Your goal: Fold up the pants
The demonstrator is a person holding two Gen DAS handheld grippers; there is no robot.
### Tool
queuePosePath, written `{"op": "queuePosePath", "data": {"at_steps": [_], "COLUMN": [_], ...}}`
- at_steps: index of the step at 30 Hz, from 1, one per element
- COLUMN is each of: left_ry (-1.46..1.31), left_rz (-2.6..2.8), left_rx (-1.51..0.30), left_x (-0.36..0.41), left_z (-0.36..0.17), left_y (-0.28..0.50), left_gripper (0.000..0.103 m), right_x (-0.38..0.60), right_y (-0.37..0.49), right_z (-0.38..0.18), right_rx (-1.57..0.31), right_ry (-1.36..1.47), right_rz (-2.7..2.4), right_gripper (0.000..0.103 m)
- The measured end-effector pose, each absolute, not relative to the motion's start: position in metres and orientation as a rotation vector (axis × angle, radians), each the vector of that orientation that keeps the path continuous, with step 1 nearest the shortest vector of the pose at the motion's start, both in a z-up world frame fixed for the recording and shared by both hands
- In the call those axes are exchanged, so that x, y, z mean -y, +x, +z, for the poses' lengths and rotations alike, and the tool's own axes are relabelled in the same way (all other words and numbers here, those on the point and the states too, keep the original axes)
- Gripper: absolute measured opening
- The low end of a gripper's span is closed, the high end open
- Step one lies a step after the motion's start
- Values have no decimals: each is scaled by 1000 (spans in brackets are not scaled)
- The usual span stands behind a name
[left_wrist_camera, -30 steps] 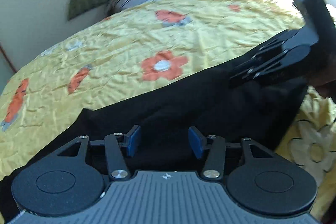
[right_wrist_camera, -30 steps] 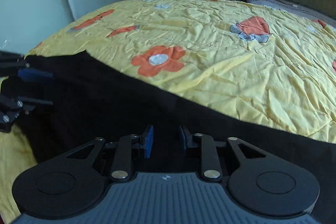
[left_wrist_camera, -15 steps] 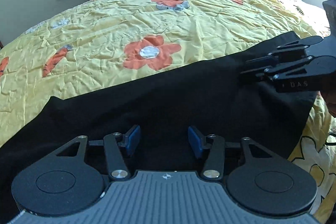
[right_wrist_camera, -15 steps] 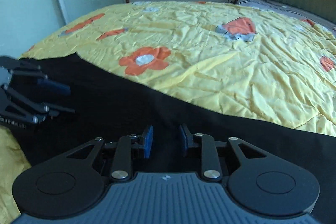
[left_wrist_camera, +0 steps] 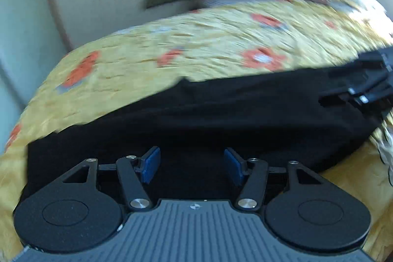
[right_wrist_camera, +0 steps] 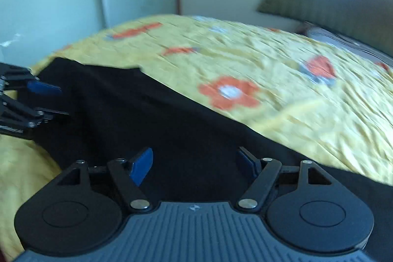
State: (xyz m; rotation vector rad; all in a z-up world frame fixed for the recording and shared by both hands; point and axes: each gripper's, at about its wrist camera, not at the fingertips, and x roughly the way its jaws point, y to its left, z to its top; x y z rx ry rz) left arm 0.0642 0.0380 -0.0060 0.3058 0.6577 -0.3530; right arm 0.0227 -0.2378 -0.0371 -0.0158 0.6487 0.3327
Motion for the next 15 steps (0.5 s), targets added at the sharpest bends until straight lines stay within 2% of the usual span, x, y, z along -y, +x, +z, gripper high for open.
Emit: {"op": "queuePosePath", "data": {"at_steps": [6,8,10,15], "left_ry": [28,51,114,236], "left_rz": [-2,42,85,65], "left_rx": [-589,-673,-783,-739], "left_x": [-145,-163,-172,-171], "left_z": [19,12,-5,-7], "left_y": [83,96,103,75], "left_gripper": [63,62,60,58], "right_x": [142,114,94,78], "right_y": [55,64,73,56], "right_z": [-27,-30,-39,-42], "right_rx": [-613,-609,-691,-730], "right_ry": [-37,-54,-53,-187], "right_rz": [649,703,749,881], "right_gripper": [74,74,75,74]}}
